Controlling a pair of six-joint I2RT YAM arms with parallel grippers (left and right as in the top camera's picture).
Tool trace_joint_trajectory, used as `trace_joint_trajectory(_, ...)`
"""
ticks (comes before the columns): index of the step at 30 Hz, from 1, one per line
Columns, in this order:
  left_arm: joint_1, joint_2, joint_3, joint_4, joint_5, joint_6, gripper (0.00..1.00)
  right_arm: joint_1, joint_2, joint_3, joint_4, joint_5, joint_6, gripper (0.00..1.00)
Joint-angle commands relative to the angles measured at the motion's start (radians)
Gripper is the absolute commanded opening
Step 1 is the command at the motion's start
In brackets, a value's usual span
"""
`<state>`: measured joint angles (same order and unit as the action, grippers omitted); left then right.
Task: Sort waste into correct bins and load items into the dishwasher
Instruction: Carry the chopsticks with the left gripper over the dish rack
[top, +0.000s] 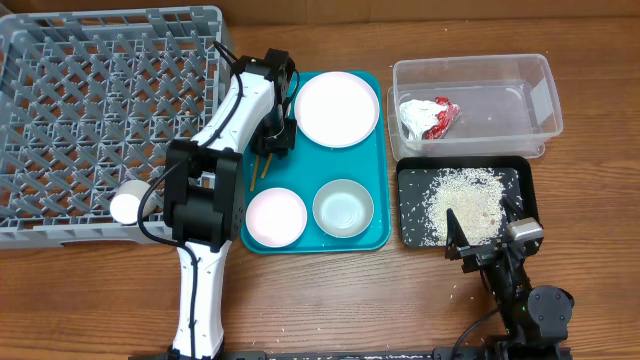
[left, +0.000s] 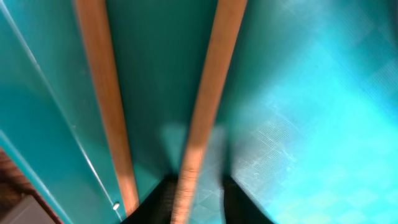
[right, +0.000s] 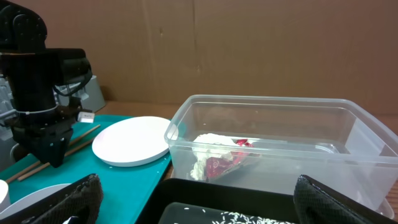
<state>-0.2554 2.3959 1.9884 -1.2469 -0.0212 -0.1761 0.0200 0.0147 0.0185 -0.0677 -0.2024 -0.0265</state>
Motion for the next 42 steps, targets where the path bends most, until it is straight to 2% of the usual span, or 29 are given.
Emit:
trace_joint_trajectory(1,-0.007,0.046,-0.003,0.002,0.016,0.023,0.07,-0.003,-0.012,-0.011,0.007,0.002,0.004,1.00)
trace_joint_trajectory(2,-0.009,0.046,-0.003,0.001,0.015,0.023,0.04,-0.003,-0.012,-0.011,0.007,0.002,0.004,1.00)
trace_joint_trajectory(10,0.016,0.009,0.043,-0.106,0.020,-0.068,0.04,-0.003,-0.012,-0.011,0.007,0.002,0.004,1.00)
trace_joint_trajectory(18,0.076,-0.233,0.085,-0.179,0.061,-0.084,0.04,-0.003,-0.012,-0.011,0.007,0.002,0.004,1.00)
trace_joint_trajectory(23,0.093,-0.370,0.084,-0.232,-0.124,-0.118,0.04,-0.003,-0.012,-0.011,0.007,0.002,0.004,1.00)
trace_joint_trajectory(28,0.128,-0.380,0.068,-0.276,-0.306,-0.132,0.04,-0.003,-0.012,-0.011,0.007,0.002,0.004,1.00)
trace_joint_trajectory(33,0.200,-0.372,-0.039,-0.212,-0.387,-0.129,0.04,-0.003,-0.012,-0.011,0.007,0.002,0.004,1.00)
trace_joint_trajectory(38,0.251,-0.372,-0.133,-0.106,-0.320,-0.045,0.04,-0.003,-0.012,-0.011,0.007,0.002,0.004,1.00)
trace_joint_trajectory(42,0.248,-0.372,-0.176,-0.045,-0.258,-0.037,0.04,-0.003,-0.012,-0.011,0.007,0.002,0.004,1.00)
